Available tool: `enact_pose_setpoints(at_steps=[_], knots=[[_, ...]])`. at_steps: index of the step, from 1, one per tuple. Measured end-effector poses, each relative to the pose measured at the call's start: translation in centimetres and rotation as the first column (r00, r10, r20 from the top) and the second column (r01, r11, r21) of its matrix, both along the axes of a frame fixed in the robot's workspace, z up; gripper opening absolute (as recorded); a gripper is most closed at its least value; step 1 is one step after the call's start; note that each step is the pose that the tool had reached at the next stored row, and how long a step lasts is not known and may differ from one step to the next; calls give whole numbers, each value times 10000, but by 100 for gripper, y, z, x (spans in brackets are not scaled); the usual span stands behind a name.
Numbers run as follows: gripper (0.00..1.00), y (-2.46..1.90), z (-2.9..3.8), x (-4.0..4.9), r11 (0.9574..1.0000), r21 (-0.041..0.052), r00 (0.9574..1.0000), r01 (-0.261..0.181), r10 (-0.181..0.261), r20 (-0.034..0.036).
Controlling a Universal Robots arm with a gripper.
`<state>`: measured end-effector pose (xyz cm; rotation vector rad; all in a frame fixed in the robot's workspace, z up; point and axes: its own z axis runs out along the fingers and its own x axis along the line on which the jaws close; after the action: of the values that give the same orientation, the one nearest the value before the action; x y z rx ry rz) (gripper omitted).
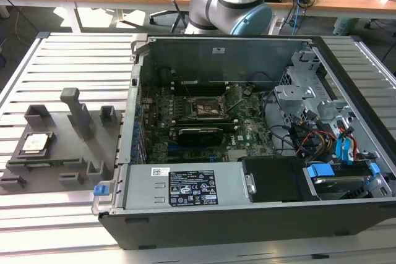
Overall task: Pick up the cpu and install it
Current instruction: 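Pick up the cpu and move it towards the insertion slot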
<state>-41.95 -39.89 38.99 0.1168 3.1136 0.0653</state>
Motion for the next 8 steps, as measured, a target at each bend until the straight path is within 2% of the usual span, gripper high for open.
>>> enact_pose_setpoints(at_steps=[2, 4, 6, 7, 8], knots=[[66, 0, 0, -2, 10000, 1, 10000, 0, 0, 0], [66, 1, -1, -3, 10000, -22, 10000, 1, -1, 1], [66, 0, -2, -2, 9994, -357, 10000, 1, -1, 1], [66, 0, -4, -2, 9992, -403, 10000, 1, -1, 1], [66, -1, -7, -2, 9992, -405, 10000, -1, 1, -1]])
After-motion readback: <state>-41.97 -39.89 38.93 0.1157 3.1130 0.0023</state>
